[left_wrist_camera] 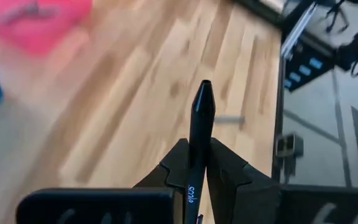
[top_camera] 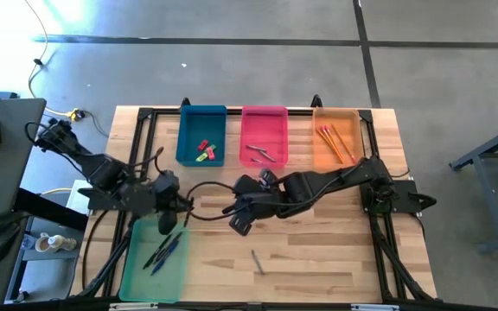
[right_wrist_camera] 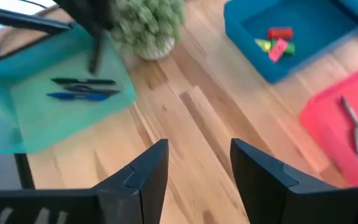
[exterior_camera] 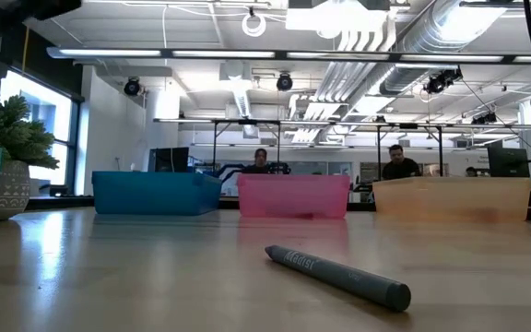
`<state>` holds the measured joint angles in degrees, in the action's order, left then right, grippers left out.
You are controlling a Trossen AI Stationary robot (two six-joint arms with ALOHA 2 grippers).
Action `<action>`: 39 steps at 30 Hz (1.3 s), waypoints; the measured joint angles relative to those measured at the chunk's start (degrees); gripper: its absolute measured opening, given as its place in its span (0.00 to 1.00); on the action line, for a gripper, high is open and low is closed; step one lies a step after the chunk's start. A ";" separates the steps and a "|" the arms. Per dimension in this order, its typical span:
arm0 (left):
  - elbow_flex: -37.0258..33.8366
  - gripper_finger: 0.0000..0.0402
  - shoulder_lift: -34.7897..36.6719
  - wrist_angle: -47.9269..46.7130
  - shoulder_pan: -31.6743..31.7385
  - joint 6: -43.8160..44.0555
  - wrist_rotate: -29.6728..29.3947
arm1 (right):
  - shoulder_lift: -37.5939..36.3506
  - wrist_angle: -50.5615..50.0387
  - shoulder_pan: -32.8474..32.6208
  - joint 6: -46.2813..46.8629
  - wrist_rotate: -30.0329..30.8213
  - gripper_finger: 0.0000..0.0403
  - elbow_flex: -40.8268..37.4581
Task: Sort crayons/erasers/pens/pencils in bins
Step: Put the black pen into the transparent blue bin
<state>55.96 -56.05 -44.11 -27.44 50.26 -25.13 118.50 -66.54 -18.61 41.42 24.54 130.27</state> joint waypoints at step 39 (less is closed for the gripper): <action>0.00 0.05 -25.05 -16.55 -26.23 53.12 17.54 | 5.52 0.70 -5.69 17.71 -8.75 0.41 -3.68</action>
<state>55.96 -81.10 -60.65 -53.67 103.38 -7.60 124.02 -65.84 -24.30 59.13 15.78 126.58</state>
